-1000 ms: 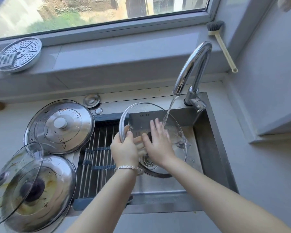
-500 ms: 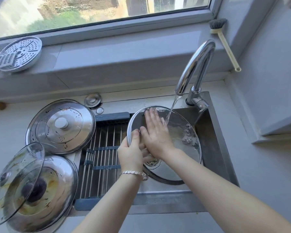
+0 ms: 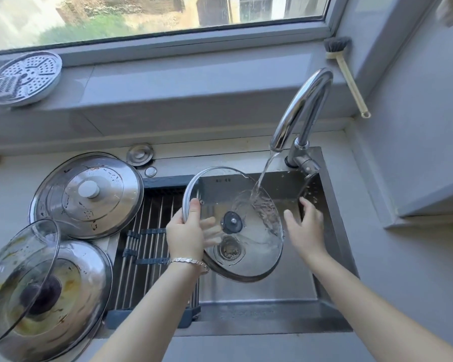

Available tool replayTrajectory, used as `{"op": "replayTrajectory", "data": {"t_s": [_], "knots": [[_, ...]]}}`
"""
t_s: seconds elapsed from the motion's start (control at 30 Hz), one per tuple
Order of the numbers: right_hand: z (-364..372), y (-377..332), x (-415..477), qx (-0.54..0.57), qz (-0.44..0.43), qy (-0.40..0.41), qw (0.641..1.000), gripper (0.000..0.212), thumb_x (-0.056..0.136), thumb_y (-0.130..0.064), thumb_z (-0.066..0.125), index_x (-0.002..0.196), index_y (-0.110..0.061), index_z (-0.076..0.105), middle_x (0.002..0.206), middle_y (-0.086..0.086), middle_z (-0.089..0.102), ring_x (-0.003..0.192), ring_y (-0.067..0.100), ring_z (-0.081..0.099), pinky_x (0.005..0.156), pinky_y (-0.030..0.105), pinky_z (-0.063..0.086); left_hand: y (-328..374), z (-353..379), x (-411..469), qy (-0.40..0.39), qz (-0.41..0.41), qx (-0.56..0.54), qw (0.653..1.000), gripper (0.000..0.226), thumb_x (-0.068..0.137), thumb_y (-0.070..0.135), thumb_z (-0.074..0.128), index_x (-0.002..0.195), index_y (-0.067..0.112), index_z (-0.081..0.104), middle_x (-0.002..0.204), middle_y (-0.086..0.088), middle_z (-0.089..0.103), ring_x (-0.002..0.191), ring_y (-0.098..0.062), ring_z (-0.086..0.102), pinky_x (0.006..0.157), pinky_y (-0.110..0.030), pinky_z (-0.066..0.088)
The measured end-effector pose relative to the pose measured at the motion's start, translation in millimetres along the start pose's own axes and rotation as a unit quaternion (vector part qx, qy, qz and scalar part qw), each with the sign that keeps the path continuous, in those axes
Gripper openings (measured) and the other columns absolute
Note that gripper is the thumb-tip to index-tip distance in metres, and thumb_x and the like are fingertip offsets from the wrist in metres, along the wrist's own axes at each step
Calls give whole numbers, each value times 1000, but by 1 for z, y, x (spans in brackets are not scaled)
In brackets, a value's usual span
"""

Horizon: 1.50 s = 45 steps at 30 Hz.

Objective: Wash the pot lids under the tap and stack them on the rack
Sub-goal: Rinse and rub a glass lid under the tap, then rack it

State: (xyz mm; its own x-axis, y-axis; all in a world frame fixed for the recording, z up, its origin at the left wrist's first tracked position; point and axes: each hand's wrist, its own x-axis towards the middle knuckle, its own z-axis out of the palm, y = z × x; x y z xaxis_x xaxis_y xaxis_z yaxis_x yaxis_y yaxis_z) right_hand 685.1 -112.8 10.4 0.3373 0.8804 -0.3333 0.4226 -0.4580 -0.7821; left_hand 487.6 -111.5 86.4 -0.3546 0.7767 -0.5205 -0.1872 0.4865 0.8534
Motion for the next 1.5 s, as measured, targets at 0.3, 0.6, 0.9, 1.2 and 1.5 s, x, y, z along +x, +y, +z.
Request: {"op": "replayTrajectory", "data": {"t_s": [0.3, 0.6, 0.9, 1.2, 1.5], "knots": [[-19, -22, 16, 161, 114, -45, 979, 30, 100, -33, 36, 104, -9, 54, 72, 13, 64, 60, 27, 66, 54, 33, 57, -128, -19, 64, -14, -182, -11, 983, 82, 62, 90, 38, 116, 30, 54, 126, -10, 60, 108, -26, 61, 94, -50, 49], [-40, -53, 18, 151, -138, -31, 978, 14, 96, -30, 46, 87, -35, 55, 66, 7, 62, 52, 16, 65, 52, 26, 53, -54, 8, 4, -54, -179, -40, 982, 33, 100, 37, 28, 104, 13, 50, 91, -13, 65, 82, -27, 64, 72, -42, 54], [12, 9, 0, 311, 208, -73, 924, 30, 99, -36, 35, 95, -11, 52, 75, 14, 62, 48, 13, 66, 43, 20, 53, -12, -32, -7, -78, 125, 257, 955, 25, 92, 16, 53, 117, 21, 51, 97, -5, 70, 71, -18, 72, 70, -46, 57], [-1, 5, 13, 227, 370, -146, 889, 33, 102, -26, 31, 83, -1, 40, 121, 33, 54, 40, 27, 64, 31, 24, 47, -35, -18, -15, -301, 375, 680, 554, 91, 64, 82, 22, 138, 32, 39, 155, 10, 14, 146, -14, 4, 119, -40, 2], [-53, -29, 29, 125, 244, -170, 946, 46, 99, -46, 28, 107, -12, 59, 111, 16, 57, 99, 27, 59, 82, 38, 52, -46, 0, -13, -248, 146, 207, 935, 28, 79, 33, 61, 85, 7, 68, 79, -3, 69, 67, -4, 62, 64, -17, 52]]}}
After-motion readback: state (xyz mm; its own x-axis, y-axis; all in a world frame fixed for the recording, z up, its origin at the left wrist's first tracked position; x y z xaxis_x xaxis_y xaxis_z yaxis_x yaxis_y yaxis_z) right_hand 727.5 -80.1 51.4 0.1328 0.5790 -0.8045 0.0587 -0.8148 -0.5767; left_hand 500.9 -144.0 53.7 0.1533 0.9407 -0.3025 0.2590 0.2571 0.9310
